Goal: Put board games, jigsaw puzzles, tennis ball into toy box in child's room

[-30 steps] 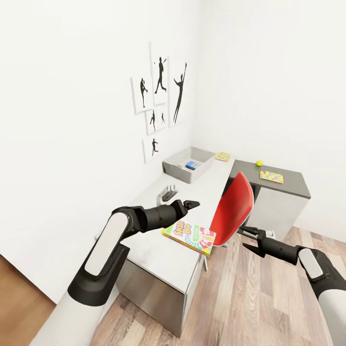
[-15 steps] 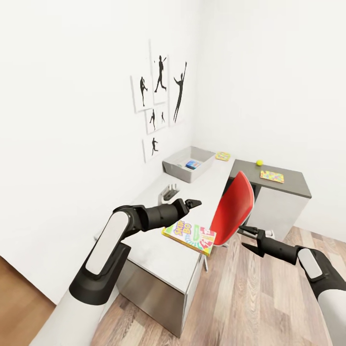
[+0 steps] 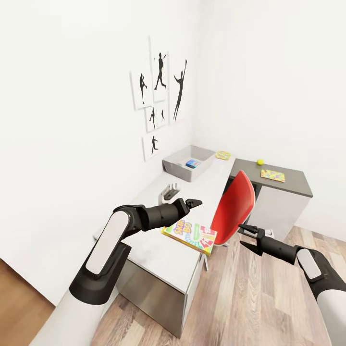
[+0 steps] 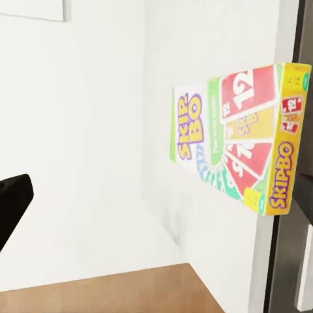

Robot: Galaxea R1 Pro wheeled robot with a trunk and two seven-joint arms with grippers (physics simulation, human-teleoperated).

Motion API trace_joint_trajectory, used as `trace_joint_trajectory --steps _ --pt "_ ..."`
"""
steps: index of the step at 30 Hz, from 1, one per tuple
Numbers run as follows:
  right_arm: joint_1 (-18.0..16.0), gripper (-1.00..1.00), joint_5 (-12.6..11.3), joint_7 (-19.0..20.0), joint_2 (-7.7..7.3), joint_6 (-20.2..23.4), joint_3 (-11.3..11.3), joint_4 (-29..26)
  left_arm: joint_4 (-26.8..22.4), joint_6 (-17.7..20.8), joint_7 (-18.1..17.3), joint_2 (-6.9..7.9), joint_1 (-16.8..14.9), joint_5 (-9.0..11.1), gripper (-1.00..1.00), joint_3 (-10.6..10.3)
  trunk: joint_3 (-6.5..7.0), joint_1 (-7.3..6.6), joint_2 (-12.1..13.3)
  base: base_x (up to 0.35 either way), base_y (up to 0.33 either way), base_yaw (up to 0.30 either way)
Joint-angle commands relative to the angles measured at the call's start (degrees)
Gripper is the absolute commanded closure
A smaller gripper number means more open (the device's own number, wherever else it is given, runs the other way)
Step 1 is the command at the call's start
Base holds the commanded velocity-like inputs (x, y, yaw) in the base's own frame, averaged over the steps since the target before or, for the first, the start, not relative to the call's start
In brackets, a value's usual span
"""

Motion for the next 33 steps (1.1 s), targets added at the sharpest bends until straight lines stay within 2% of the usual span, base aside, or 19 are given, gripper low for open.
trace_joint_trajectory --steps 1,26,33 --pt "-0.1 -1.0 0.4 0.5 0.03 0.2 -0.2 0.0 0.0 0.0 0.5 -0.02 -0.1 0.6 -1.0 0.0 -0.26 0.24 -0.5 0.0 0.0 0.0" --pt "-0.1 -1.0 0.5 0.7 0.97 0.2 0.1 0.9 0.0 0.0 0.3 -0.03 -0.1 0.6 -1.0 0.0 -4.75 5.73 -10.5 0.0 0.0 0.0" --pt "-0.2 -1.0 0.6 0.4 1.77 0.2 0.4 2.2 0.0 0.0 0.3 -0.03 -0.1 0.6 -1.0 -0.1 -6.01 7.27 -13.3 0.0 0.0 0.0"
